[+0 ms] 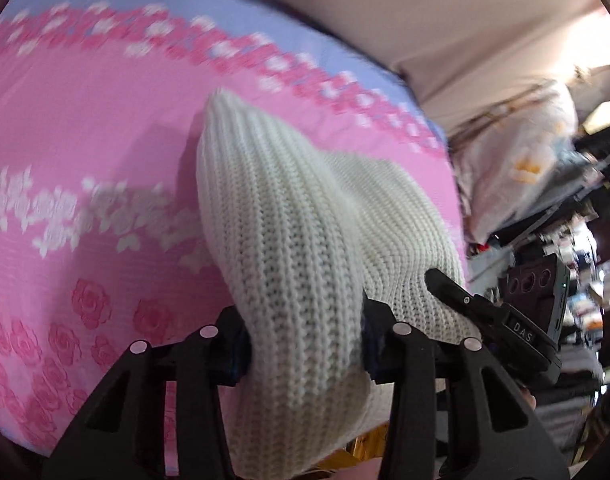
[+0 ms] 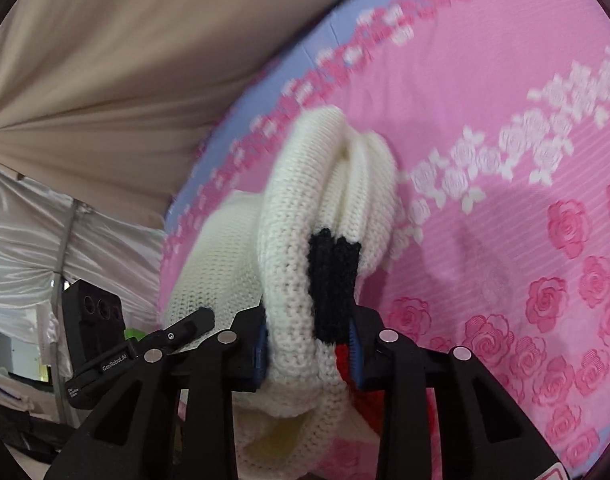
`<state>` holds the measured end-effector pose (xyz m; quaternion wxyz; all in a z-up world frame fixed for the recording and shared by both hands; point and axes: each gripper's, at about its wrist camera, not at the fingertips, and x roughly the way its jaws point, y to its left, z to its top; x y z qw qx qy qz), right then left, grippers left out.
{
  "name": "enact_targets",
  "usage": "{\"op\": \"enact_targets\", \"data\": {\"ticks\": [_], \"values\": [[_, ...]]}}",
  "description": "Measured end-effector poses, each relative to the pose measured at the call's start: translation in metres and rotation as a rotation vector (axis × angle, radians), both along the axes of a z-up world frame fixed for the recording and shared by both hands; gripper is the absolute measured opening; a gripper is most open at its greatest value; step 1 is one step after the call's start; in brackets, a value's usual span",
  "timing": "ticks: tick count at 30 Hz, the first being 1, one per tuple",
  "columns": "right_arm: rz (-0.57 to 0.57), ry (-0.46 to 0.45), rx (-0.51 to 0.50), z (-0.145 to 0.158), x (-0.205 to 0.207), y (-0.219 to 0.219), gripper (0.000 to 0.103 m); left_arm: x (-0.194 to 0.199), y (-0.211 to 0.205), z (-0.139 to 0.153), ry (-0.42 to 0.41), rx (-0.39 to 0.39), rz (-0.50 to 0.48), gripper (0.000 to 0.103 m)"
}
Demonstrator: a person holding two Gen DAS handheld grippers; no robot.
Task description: Fold small clothes
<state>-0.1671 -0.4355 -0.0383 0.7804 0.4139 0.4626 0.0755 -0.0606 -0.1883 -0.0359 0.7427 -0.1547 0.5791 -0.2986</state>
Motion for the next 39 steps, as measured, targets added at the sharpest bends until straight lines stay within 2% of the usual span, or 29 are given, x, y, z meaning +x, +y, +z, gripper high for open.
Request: {"op": "enact_targets", "data": {"ticks": [6,9,12,17,23,32,39], "values": [[-0.135,-0.157,-0.056,0.084,-0.027,-0.005,0.030,0.000,-0.024,0.088,-0.194,-0.033,-0.213,0.041],[-0.193,-0.246,-0.116,0.130,-0.038,0.003,0.030,0.001,-0.020,0.131,-0.301,-0.027,-0.269,0.041],[-0.216,-0.333,-0.184,0.171,-0.037,0.021,0.030,0.004,-0.015,0.161,-0.382,0.016,-0.283,0.042],[-0.217,-0.441,-0.292,0.218,-0.017,0.061,0.030,0.020,0.007,0.206,-0.505,0.073,-0.245,0.042],[-0.154,-0.497,-0.304,0.235,0.027,0.100,0.030,0.050,0.055,0.226,-0.588,0.132,-0.159,0.042],[-0.072,-0.516,-0.261,0.232,0.084,0.151,0.030,0.074,0.115,0.230,-0.606,0.161,-0.081,0.042],[0.006,-0.508,-0.209,0.220,0.113,0.183,0.030,0.089,0.163,0.220,-0.586,0.134,-0.035,0.042]]}}
